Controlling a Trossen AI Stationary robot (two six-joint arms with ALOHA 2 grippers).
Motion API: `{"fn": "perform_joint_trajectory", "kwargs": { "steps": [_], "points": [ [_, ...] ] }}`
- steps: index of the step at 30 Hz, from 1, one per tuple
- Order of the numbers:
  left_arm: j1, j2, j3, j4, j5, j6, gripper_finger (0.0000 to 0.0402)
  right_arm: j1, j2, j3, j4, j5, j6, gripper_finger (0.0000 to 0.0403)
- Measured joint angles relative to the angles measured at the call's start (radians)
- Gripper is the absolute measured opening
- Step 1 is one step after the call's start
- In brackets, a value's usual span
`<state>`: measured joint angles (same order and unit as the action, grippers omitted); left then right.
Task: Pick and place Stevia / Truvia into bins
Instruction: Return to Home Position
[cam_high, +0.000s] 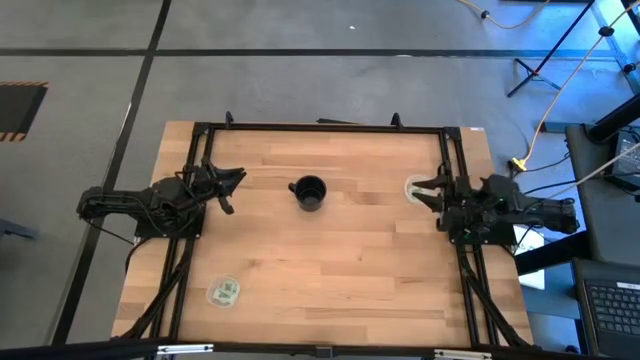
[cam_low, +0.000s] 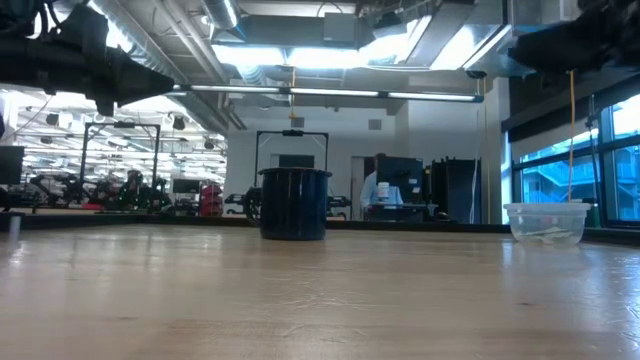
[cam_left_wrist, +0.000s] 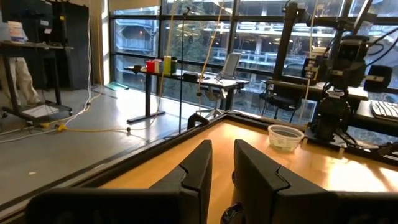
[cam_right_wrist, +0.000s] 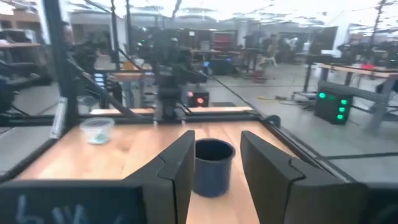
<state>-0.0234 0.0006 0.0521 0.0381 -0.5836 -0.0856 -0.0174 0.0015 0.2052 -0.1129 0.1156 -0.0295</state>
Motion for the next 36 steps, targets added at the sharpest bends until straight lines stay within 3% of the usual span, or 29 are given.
{"fn": "perform_joint_trajectory", "kwargs": {
  "steps": [12, 21, 36],
  "points": [
    [0.0, 0.0, 0.0, -0.005, 0.0, -0.005, 0.0064, 0.0, 0.0, -0.126, 0.15, 0.009, -0.007, 0.0133],
    [0.0, 0.0, 0.0, -0.006, 0.0, -0.009, 0.0064, 0.0, 0.0, -0.198, 0.235, 0.076, -0.006, 0.0133],
    [0.0, 0.0, 0.0, -0.013, 0.0, -0.007, 0.0065, 0.0, 0.001, -0.199, 0.24, 0.078, -0.005, 0.0133]
  ]
}}
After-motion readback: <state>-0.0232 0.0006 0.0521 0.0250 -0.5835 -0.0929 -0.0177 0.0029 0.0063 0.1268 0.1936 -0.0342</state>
